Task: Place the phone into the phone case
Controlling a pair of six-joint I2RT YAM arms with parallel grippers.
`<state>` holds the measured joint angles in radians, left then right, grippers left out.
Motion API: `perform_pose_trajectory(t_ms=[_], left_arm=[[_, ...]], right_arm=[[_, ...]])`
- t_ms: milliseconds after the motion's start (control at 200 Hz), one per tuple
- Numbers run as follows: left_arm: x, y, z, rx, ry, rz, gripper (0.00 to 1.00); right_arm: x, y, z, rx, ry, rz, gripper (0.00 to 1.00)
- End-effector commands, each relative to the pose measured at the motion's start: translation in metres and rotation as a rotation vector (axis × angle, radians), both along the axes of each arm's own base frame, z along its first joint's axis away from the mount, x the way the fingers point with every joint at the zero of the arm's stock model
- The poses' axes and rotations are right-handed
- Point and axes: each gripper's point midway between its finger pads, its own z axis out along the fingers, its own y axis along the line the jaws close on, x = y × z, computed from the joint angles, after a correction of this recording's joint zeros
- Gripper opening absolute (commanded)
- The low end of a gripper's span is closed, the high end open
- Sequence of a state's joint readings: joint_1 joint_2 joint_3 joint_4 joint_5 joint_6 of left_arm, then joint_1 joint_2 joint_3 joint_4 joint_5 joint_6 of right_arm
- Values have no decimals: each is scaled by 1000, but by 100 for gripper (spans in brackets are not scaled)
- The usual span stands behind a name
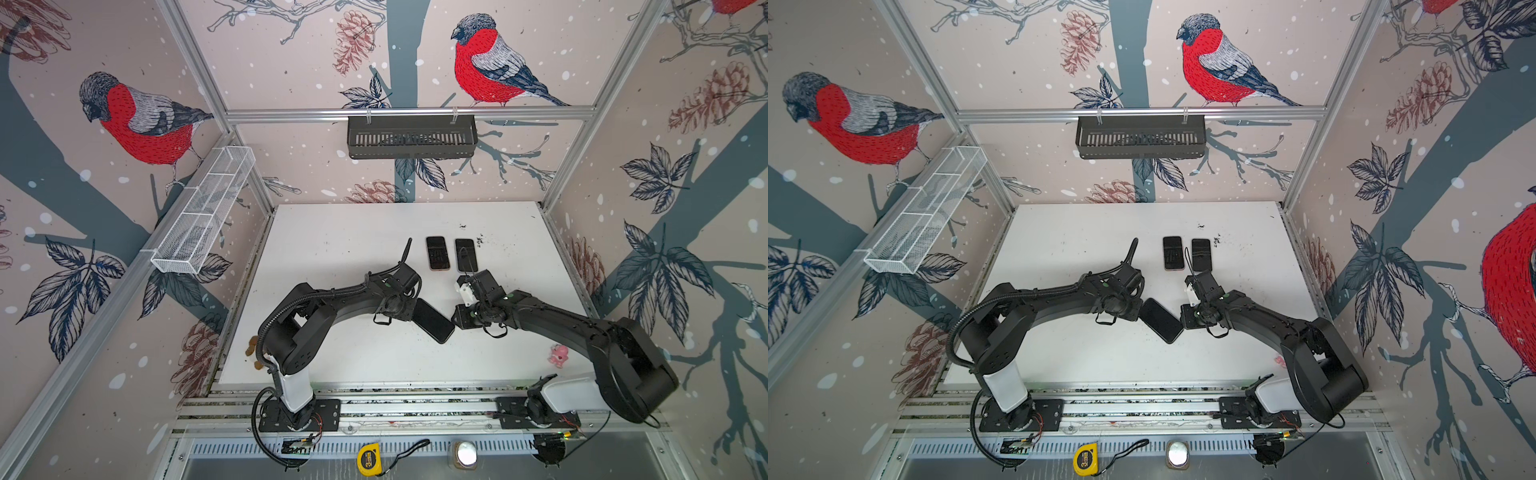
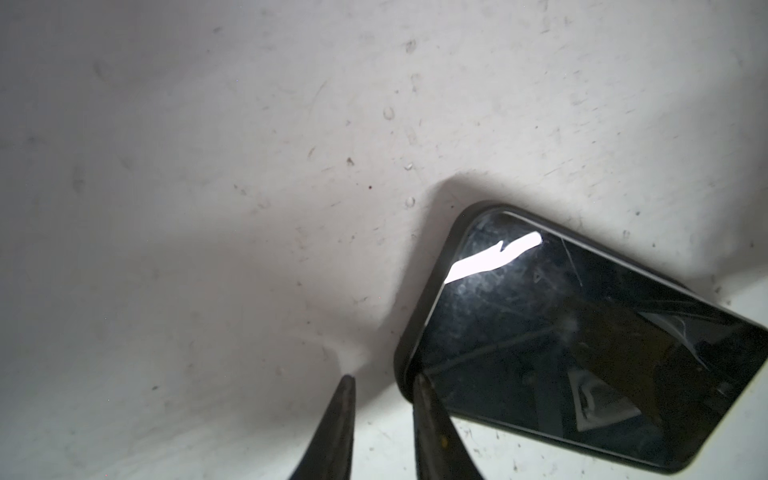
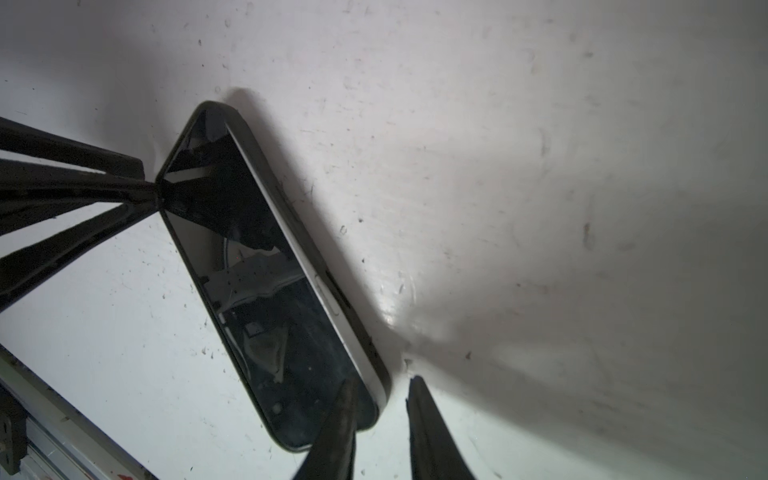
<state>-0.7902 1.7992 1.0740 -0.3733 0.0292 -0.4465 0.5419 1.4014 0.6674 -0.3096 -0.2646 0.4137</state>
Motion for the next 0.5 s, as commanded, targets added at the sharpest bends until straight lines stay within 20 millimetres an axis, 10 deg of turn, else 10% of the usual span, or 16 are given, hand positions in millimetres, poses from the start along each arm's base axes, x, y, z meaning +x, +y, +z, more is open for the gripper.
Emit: perform_pose_trajectory(t_ms=[0,490], left_arm=[[-7,2,-6,22,29,-11,26],[-11,3,-12,36,43,-23,26]], right_arm=[[-3,0,-5,-11,11,27,24],[-18,4,-17,-106,65,73,18]])
